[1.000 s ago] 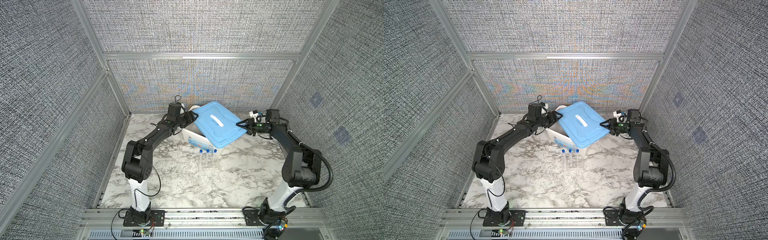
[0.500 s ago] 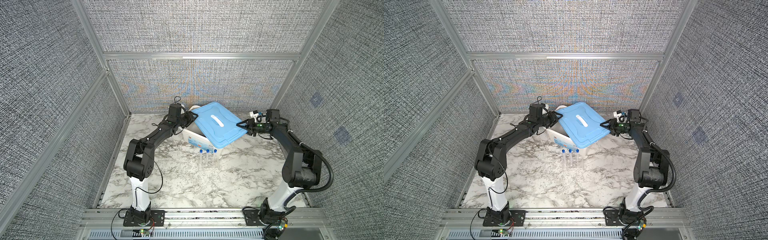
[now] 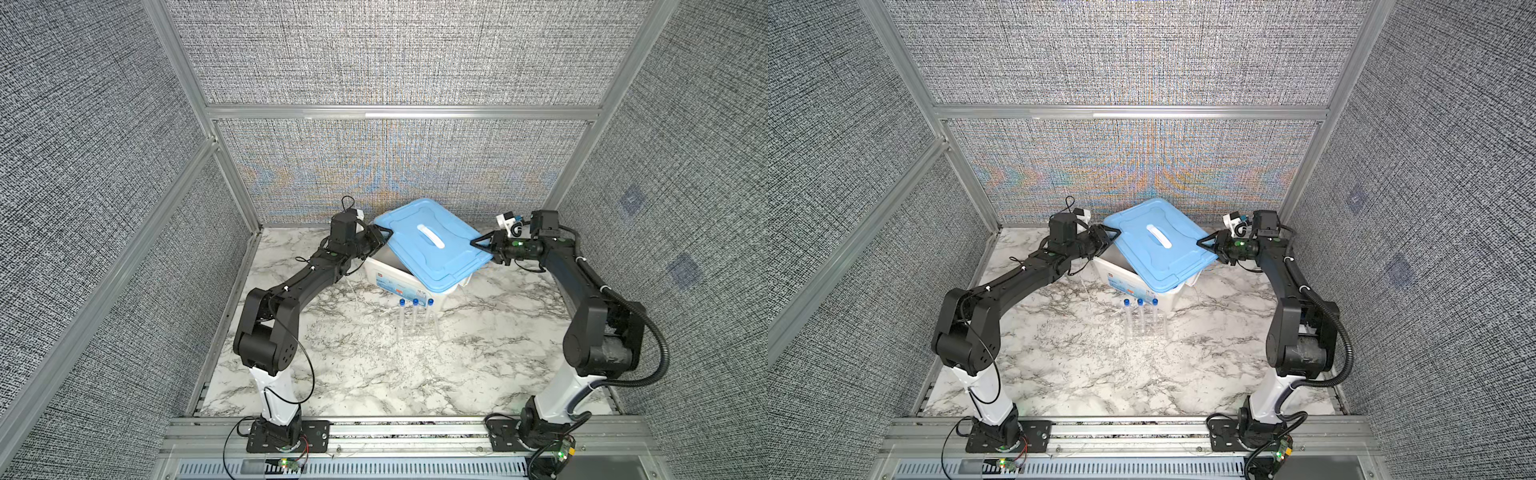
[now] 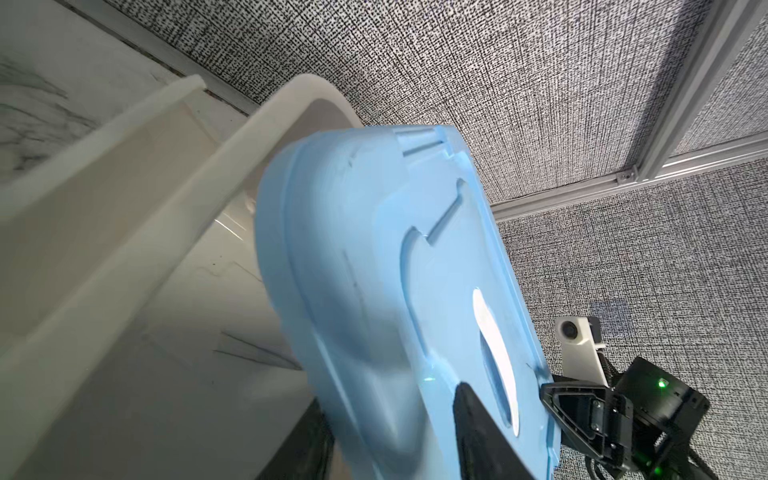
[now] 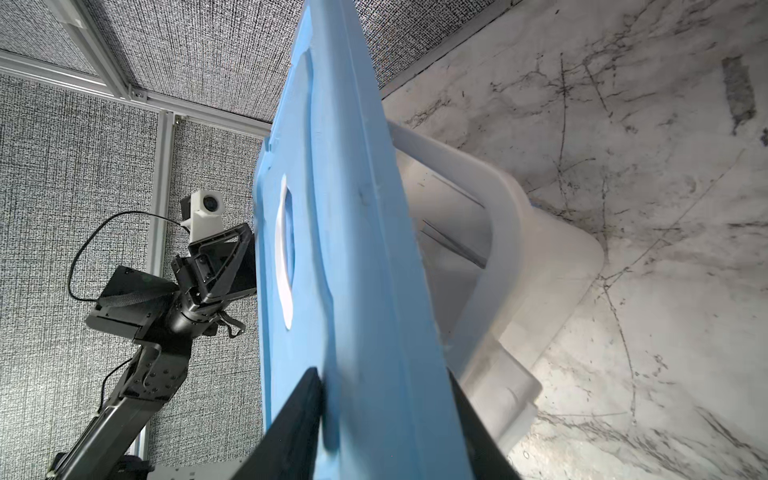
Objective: Organize the chemistry lab equipment
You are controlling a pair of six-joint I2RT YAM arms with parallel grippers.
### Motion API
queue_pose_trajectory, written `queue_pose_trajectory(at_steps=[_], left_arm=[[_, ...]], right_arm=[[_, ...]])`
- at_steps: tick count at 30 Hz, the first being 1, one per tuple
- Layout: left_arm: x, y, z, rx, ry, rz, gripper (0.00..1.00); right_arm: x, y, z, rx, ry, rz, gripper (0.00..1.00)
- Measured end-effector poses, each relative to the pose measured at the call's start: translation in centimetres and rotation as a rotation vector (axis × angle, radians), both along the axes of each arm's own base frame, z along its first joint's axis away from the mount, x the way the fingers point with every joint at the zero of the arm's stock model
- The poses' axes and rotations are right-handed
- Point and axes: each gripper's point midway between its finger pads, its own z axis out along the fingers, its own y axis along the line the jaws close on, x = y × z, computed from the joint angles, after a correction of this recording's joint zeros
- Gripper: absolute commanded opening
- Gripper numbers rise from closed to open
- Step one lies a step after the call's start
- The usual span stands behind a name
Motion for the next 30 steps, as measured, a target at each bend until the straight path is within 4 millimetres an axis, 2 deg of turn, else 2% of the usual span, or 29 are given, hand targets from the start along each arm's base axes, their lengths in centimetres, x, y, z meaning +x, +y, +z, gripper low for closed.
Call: queue_pose_trajectory(at_steps=[9,15,23,30], left_arm=[[-2.5,1.0,-1.2,0.000,0.009,0.020,0.45],[-3.9,1.2,0.0,-0.018,-0.048,0.028,0.39],[-5.1,1.0,0.4,-0.031,-0.069,0.032,0.38],[-5.0,1.5,1.3,0.014,-0.087,0.047,0.42]], right_arm=[[1.5,1.4,0.0,-0.060,0.012,0.019,0.42],[2.4,1.3,-0.7,-0.088,0.025,0.019,0.42],[2.9,1.7,-1.7,-0.079,0.047,0.046,0.43],[2.8,1.2,-2.0,-0.160,0.042,0.056,0.50]])
